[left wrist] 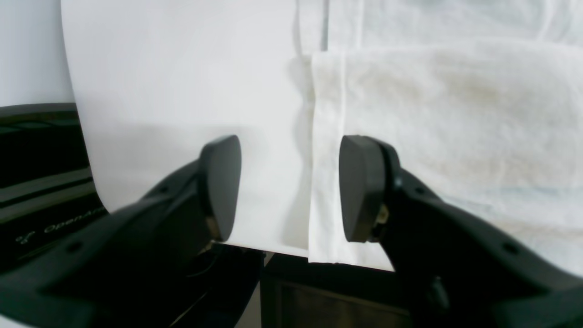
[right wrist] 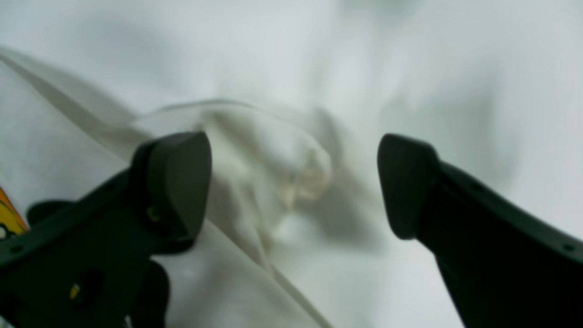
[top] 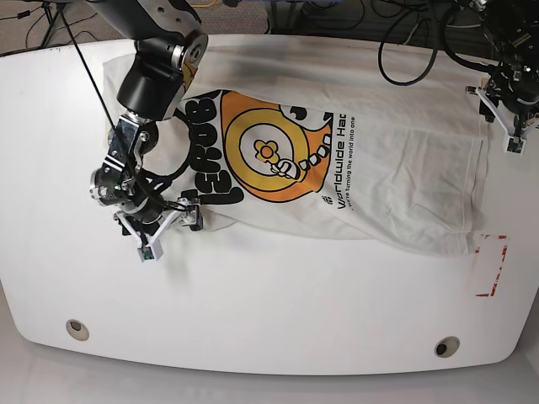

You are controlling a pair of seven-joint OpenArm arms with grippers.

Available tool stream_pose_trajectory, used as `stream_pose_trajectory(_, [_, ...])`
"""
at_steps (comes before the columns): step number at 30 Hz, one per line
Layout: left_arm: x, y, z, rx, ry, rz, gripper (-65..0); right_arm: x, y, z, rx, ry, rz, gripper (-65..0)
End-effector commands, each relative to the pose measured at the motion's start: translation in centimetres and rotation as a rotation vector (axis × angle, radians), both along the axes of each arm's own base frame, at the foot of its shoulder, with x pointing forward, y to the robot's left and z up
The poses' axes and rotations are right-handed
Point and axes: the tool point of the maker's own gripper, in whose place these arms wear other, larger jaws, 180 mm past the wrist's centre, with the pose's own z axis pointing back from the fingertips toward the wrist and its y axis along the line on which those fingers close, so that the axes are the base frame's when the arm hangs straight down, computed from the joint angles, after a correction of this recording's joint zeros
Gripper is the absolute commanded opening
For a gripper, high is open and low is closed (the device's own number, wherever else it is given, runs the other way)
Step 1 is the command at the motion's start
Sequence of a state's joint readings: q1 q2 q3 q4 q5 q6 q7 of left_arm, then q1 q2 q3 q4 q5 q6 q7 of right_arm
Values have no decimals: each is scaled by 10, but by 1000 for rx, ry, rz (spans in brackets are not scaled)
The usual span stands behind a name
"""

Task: Layout the t-shirt on the table in an organized manner, then fold the t-shirt properly
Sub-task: 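Move the right gripper to the shirt's sleeve and pinch it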

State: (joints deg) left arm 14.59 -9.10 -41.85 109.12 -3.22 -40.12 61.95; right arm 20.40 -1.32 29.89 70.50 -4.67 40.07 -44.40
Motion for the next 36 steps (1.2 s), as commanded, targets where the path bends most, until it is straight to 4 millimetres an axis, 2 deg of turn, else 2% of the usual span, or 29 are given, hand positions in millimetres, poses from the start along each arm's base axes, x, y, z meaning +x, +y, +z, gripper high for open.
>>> stream_pose_trajectory(1, [5, 5, 11, 24, -30, -5, -343, 11, 2, 7, 26, -42, -2, -111])
stream_pose_trajectory(6, [5, 6, 11, 26, -30, -4, -343, 11, 9, -4, 61, -40, -2, -119])
stream_pose_trajectory(8, [5, 6, 12, 28, -30, -5, -343, 10, 10, -6, 67, -38, -2, -157])
stream_pose_trajectory(10, [5, 6, 12, 28, -30, -5, -343, 10, 10, -7, 68, -36, -2, -222])
stream_pose_trajectory(12, [5, 6, 12, 28, -30, -5, -343, 10, 11, -7, 68, -36, -1, -319])
stream_pose_trajectory(14, [5, 6, 12, 28, -30, -5, -343, 10, 12, -6, 66, -37, 4, -455])
stream_pose_trajectory(16, [5, 6, 12, 28, -30, -5, -343, 12, 15, -4, 52, -41, 25, -550])
stream_pose_trajectory(18, [5, 6, 11, 28, -29, -6, -343, 17, 13, 1, 23, -49, 48, -607])
stream_pose_trajectory(24, [5, 5, 10, 24, -28, -6, -343, 23, 16, 8, -84, -53, 159, -588])
stream_pose_trajectory(27, [5, 5, 10, 24, -28, -6, -343, 36, 13, 26, -119, -95, 175, -587])
stream_pose_trajectory(36, [5, 5, 10, 24, -28, -6, -343, 59, 16, 55, -239, -152, 278, -587])
